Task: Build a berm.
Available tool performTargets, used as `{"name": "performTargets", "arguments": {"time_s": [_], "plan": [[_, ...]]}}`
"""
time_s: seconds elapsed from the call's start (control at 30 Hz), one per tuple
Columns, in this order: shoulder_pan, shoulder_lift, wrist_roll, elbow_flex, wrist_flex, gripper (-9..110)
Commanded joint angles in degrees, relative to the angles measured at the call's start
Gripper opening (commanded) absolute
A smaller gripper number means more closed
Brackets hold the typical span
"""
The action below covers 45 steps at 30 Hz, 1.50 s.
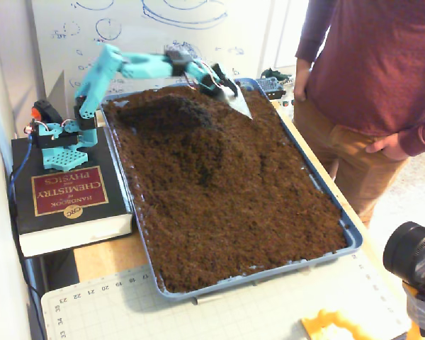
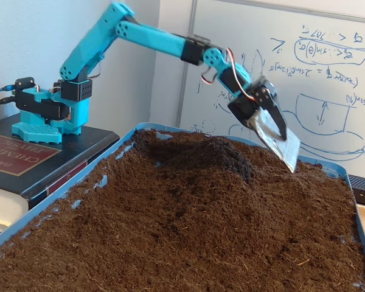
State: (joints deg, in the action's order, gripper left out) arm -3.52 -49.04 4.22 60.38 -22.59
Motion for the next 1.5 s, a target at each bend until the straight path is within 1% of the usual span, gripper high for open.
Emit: {"name": "performTargets", "arguments": {"time_s": [0.0,0.1,0.2,0.33,0.43,0.7,0.87,1.47], "plan": [[-0.18,5.89,-2.37,-13.89,1.67,0],[-0.18,15.47,-5.98,-17.75,1.67,0],[-0.18,22.15,-6.59,-18.98,1.67,0],[-0.26,25.14,-6.59,-17.23,1.67,0],[-0.26,24.35,-6.59,-11.16,1.67,0],[-0.35,12.3,-6.59,10.37,1.67,0],[-0.35,6.42,-6.59,19.86,1.67,0],[-0.09,-13.62,-6.5,40.34,1.67,0]]}}
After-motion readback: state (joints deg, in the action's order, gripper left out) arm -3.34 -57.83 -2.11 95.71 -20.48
